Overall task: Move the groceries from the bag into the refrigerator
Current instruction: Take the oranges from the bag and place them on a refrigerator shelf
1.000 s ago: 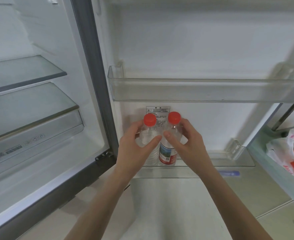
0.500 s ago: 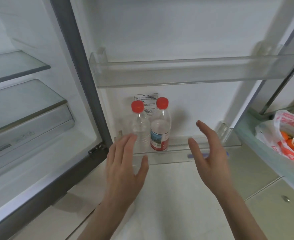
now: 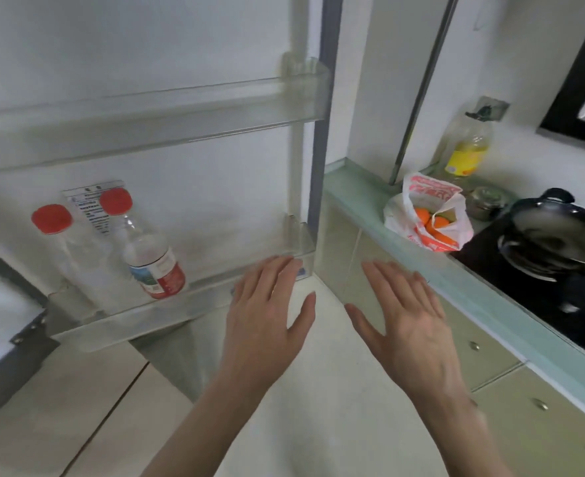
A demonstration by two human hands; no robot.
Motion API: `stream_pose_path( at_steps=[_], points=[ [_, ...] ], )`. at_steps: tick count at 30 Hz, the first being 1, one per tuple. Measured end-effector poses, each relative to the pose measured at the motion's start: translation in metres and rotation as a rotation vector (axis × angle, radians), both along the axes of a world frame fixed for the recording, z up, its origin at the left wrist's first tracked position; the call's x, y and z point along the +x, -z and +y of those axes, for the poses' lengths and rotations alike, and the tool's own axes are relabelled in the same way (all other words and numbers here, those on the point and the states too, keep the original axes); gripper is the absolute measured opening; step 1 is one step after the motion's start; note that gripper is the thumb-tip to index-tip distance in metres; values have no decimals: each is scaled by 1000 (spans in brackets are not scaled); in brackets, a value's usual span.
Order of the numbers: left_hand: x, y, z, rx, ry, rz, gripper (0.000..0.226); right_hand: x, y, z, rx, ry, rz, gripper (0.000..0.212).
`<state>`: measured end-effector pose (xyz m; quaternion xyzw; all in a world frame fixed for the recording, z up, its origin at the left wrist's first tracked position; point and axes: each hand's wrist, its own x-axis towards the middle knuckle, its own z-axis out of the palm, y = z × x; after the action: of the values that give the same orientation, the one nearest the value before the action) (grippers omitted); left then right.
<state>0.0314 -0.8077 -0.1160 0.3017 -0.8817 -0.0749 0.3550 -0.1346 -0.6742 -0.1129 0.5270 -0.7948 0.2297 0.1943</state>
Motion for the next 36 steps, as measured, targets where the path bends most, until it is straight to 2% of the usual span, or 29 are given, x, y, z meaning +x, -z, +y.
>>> stream_pose_path(
  at_steps=[10,16,25,36],
  points=[
    [-166,12,57,-86,146,-92,44,-136,18,94,46,165,-2,63],
    [-232,21,65,-110,178,-199,42,-204,28,118,76,228,-31,61],
    [-306,37,23,-98,217,-318,43,-272,49,76,65,272,-82,61],
    [-408,43,-68,-37,240,-259,44,-362,50,-25,38,306,-99,54]
  ],
)
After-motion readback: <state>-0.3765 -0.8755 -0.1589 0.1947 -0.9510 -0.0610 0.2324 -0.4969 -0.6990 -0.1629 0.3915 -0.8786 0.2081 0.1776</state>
